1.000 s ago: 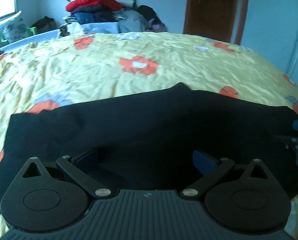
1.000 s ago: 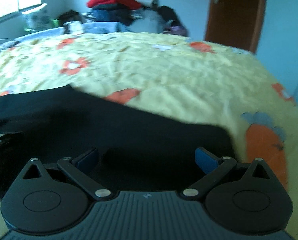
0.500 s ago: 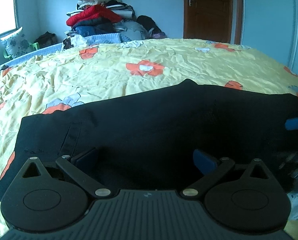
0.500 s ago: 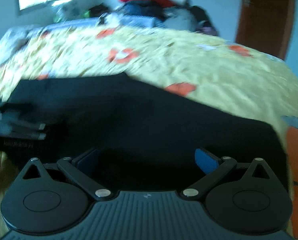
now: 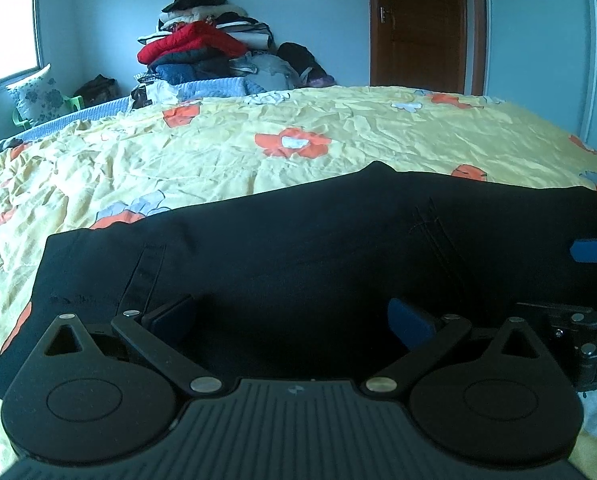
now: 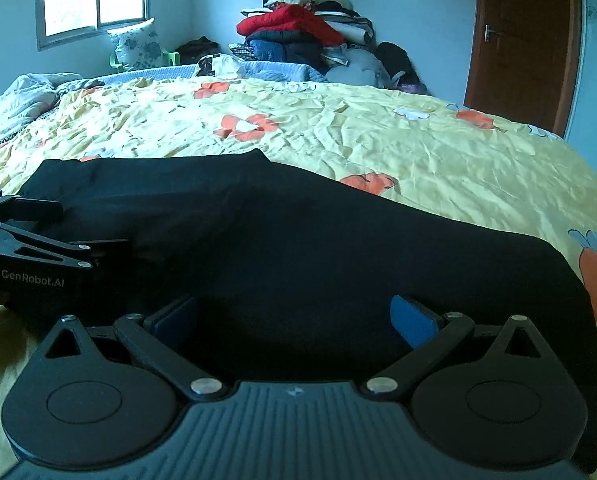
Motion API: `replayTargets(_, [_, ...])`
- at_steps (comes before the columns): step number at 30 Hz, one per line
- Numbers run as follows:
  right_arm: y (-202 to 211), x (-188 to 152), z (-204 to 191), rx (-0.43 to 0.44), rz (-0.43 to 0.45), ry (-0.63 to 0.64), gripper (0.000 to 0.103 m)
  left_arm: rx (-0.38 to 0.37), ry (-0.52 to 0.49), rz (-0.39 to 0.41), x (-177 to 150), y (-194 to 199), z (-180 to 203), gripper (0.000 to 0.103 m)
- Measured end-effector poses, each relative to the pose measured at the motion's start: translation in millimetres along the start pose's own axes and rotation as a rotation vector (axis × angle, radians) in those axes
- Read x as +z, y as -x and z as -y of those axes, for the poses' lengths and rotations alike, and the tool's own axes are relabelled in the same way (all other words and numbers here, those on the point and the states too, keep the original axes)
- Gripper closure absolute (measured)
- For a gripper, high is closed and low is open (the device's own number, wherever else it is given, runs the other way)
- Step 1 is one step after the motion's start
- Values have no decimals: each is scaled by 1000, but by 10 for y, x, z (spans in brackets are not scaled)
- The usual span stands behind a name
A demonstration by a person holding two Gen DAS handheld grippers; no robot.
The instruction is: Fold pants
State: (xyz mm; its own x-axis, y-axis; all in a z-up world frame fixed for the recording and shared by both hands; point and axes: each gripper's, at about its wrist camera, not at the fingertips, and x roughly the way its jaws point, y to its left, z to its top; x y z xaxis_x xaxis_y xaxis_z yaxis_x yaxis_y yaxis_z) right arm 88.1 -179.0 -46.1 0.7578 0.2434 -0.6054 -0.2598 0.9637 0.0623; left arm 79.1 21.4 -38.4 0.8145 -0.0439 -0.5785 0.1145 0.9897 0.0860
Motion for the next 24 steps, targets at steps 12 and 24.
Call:
replayTargets(12, [1,-2,3,1,2,0,0,-8,14,-3,-9,-3,-22,0])
replayTargets(24, [32,14,44,24,-8,-13,0,-17,10,0,-12,12,-24,0])
